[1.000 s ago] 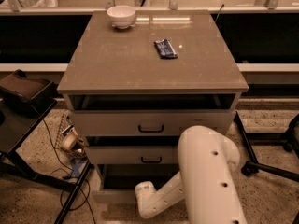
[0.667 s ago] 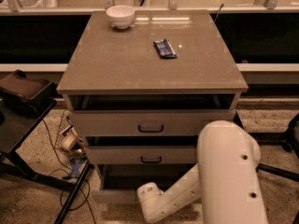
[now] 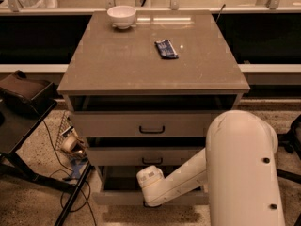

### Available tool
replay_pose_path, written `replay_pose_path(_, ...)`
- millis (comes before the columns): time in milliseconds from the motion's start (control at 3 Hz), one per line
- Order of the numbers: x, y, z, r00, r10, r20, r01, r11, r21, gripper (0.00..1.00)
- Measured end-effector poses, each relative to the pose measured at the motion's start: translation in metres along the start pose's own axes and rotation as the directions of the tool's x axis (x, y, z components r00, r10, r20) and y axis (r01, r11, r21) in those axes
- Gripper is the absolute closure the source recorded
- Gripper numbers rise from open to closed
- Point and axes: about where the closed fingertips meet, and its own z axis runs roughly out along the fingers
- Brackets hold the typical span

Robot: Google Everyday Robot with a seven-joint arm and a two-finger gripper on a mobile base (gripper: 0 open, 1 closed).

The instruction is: Open bottom drawer

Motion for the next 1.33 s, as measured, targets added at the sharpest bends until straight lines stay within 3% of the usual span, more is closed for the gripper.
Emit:
replay_pose_path(333,0.0,0.0,0.0,1.0,0.0,0.0,0.0,1.0,0.0,1.0)
replay_pose_path(667,0.005,0.011,0.039,1.0,0.016,-0.004,-0.016,0.9994,-0.03,1.0)
replay_pose_path(1000,0.018,0.026,0.104,0.998,0.059,-0.002,-0.059,0.9953,-0.077,1.0)
replay_pose_path(1333,0.029,0.034,0.146,0.995,0.1,-0.002,-0.1,0.9908,-0.091,1.0)
